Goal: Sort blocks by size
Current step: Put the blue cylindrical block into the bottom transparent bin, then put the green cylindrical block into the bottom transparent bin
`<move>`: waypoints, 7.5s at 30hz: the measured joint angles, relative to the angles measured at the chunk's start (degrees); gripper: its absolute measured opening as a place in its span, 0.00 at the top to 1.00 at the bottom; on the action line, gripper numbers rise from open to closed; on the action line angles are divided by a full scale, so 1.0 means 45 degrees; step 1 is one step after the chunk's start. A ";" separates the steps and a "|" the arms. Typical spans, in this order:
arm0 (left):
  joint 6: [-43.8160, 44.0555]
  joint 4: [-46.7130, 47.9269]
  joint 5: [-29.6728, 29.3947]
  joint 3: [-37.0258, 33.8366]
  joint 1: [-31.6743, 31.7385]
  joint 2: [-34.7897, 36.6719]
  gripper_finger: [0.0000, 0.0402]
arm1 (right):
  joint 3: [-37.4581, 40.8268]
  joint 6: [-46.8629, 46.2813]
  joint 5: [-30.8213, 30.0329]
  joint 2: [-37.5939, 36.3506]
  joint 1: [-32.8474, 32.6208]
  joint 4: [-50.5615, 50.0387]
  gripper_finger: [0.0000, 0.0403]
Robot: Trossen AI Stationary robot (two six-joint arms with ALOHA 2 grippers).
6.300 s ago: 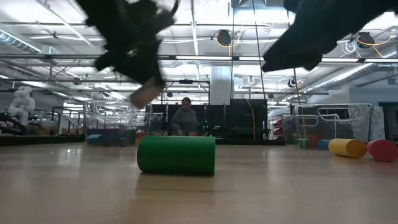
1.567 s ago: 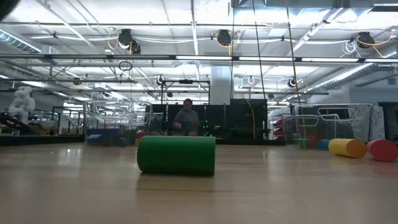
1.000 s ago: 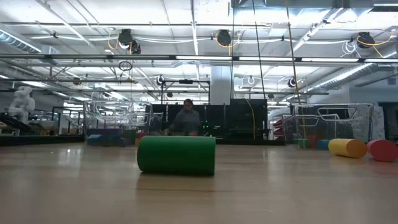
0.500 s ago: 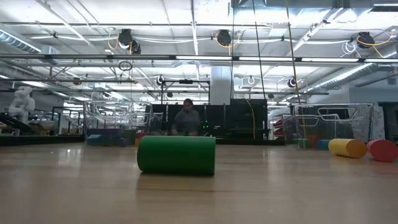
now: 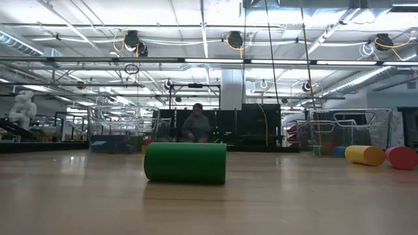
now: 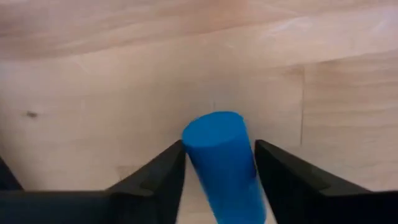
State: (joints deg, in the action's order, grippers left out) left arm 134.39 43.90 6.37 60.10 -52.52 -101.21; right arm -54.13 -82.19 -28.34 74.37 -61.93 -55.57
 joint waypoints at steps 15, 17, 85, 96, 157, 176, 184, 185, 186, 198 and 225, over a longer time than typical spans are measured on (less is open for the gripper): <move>-0.3513 -0.0356 -0.4570 0.0015 0.1537 0.0010 0.67 | 0.0000 0.1350 -0.2111 0.0004 -0.0005 0.0771 0.55; -0.4464 -0.0923 -0.5237 0.0015 0.1927 0.0010 0.67 | 0.0000 0.1988 -0.2905 0.0000 -0.0005 0.1529 0.55; -2.8514 -1.8313 -0.9098 0.0631 0.5638 0.0024 0.67 | 0.0005 1.4936 -0.4163 0.3351 0.5920 1.6799 0.68; -2.8278 -1.8026 -0.9091 0.0627 0.5644 0.0024 0.57 | 0.0005 1.5095 -0.4194 0.3351 0.5851 1.6330 0.72; -2.6993 -1.2095 -0.5633 0.0627 0.5234 0.0015 0.53 | 0.0000 0.2646 0.3875 0.0291 0.0274 0.1403 0.71; -2.5609 -0.8418 -0.6207 0.0627 0.4130 0.0019 0.53 | 0.0005 -0.1302 0.4707 0.2266 -0.0155 0.0562 0.56; -2.5705 -0.8409 -0.6313 0.0174 0.4140 0.0019 0.53 | 0.0005 -0.1277 0.4655 0.2283 -0.0155 0.0832 0.48; -2.5705 -0.8477 -0.6370 0.0111 0.4140 0.0019 0.53 | 0.0005 -0.1262 0.4654 0.2283 -0.0155 0.0896 0.48; -2.5710 -0.8532 -0.6443 0.0026 0.4135 0.0019 0.53 | 0.0005 -0.1232 0.4654 0.2283 -0.0155 0.0984 0.48; -2.6751 -1.0552 -0.6227 -0.0539 0.4164 -0.1271 0.53 | 0.0005 -0.0535 0.3269 0.2283 -0.0180 0.1781 0.48; -2.6280 -1.3029 -0.5887 -0.0470 0.4606 -0.3365 0.66 | 0.0005 -0.0308 0.3256 0.2278 -0.0175 0.2218 0.48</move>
State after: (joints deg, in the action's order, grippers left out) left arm 16.13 -14.73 -20.12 57.98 -31.79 -116.35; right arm -54.11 -83.58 -13.69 84.62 -62.72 -45.59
